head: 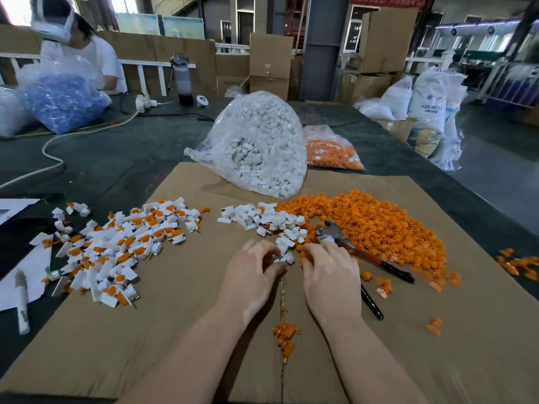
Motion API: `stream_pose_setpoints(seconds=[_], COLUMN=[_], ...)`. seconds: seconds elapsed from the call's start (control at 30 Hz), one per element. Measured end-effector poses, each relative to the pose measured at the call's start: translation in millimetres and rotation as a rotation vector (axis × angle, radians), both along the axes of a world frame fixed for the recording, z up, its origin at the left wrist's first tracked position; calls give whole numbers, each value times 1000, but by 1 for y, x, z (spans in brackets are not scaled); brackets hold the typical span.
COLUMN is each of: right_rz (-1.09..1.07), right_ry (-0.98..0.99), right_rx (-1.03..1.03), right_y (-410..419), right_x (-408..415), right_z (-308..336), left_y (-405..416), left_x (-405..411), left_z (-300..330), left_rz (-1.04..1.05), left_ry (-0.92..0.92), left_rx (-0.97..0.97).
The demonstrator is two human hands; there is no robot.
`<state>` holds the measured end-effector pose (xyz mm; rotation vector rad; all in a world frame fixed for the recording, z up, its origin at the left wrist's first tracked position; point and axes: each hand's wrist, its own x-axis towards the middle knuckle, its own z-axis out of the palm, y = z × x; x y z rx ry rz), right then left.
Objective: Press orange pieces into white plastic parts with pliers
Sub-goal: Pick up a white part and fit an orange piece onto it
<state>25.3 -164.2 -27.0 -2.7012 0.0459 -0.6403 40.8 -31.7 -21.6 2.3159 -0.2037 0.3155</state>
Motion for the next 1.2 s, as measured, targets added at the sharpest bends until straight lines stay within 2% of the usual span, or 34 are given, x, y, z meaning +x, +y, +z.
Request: stream_pose_setpoints(seconds=[0.2,0.27,0.43,0.73,0.9,1.0,1.2], right_rz=[18,17,35,71,89,183,238], right_ry=[-20,-43,-197,-134,-199,-145,-107], right_rx=[-104,-81,-11,133,291,359,272], right_y=[2,2,2,1,-1,0,2], right_x=[0,0,-3,-1,-5,-6,-6], right_z=[0,2,4,2,6,8,7], left_y=[1,2,3,3,4,5,5], left_x=[1,0,1,1,-1,-2,-3], left_z=[-2,-1,0,0,1,2,3], left_rz=[-18,-25,-20,32,18,15,-42], left_ry=[-6,-3,27,36,104,118,175], left_rx=[-27,-96,-111,-193,-368,-426,-518])
